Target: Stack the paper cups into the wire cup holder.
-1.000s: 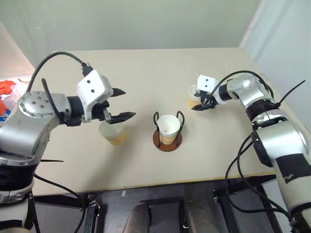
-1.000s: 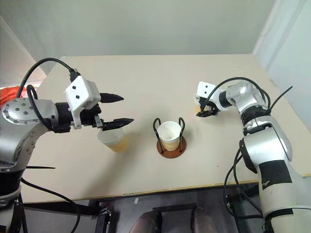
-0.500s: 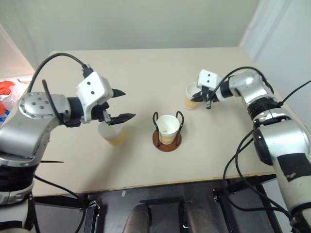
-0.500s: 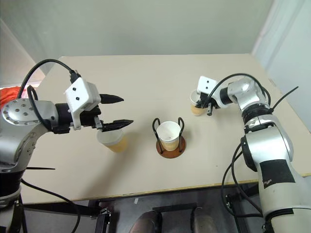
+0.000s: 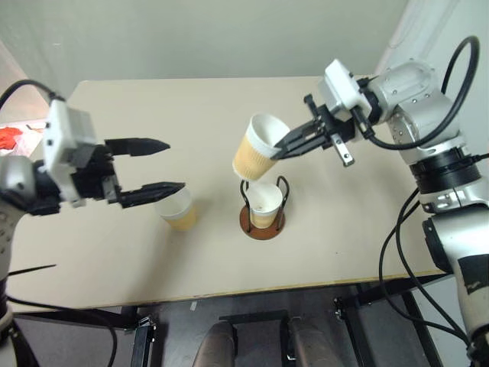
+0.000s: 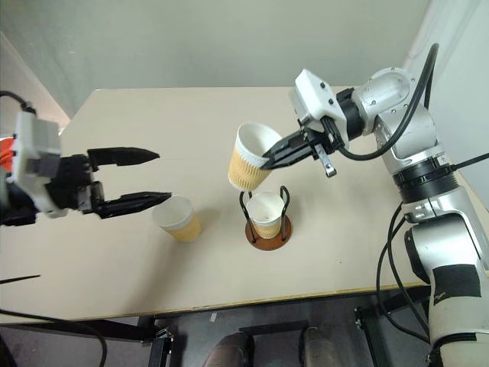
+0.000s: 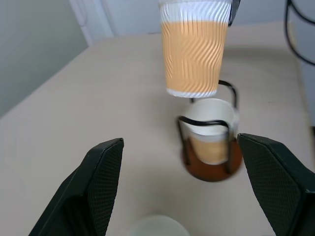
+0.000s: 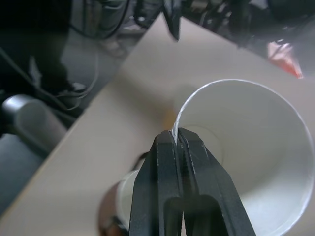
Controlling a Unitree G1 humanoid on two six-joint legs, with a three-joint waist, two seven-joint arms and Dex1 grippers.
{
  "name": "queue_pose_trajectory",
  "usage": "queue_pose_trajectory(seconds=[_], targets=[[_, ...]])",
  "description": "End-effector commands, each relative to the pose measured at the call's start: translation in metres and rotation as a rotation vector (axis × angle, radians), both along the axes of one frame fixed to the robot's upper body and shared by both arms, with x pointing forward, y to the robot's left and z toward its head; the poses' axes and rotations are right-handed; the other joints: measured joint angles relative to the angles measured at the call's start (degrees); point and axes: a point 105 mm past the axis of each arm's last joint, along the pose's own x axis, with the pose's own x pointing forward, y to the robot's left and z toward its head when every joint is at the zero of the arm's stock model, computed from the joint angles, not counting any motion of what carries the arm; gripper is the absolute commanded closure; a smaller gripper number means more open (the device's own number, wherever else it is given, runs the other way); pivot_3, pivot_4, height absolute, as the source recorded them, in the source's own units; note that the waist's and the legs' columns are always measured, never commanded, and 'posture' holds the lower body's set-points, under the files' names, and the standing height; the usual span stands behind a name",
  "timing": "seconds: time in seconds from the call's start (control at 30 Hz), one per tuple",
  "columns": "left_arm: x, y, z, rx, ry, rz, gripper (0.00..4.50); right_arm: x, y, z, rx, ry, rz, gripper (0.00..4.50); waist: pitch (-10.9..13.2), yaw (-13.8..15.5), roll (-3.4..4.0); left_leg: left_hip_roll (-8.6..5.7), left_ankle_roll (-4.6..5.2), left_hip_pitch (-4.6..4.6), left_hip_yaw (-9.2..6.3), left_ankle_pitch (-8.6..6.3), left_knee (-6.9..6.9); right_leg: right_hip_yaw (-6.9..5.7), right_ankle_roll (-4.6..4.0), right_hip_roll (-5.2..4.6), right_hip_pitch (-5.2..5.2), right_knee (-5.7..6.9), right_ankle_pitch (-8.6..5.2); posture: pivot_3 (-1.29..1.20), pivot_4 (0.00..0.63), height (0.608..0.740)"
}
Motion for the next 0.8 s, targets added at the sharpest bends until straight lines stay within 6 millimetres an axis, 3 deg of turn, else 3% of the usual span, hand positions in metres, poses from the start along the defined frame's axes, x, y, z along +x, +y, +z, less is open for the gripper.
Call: queue_pose_trajectory(seconds=[0.03,0.4,0.8], targets=[[-0.015,0.005,0.006,0.004,0.0,-0.015,0.44,-0.01,0.003,0.0,-0.021,-0.025,0.047,4.44,0.0,-0.1,-0.01,0.01,0.01,0.03,0.0,0.03,0.0,0.0,0.0,0.0,0.0,0.03,0.0,0.0,0.15,0.74],[-0.031,0.009,0.005,-0.047,0.035,-0.008,0.44,-0.003,0.0,-0.017,-0.099,-0.048,0.022,4.44,0.0,-0.2,-0.03,0.03,0.09,0.14,0.02,0.26,-0.02,0.05,-0.11,0.03,0.03,0.12,0.06,0.0,0.15,0.74],[-0.035,0.011,0.003,-0.042,0.037,0.023,0.44,0.013,-0.005,-0.036,-0.152,-0.07,-0.025,4.44,0.0,-0.2,-0.04,0.04,0.05,0.13,0.01,0.2,-0.06,0.04,-0.11,0.03,0.0,0.1,0.06,0.0,0.15,0.74]])
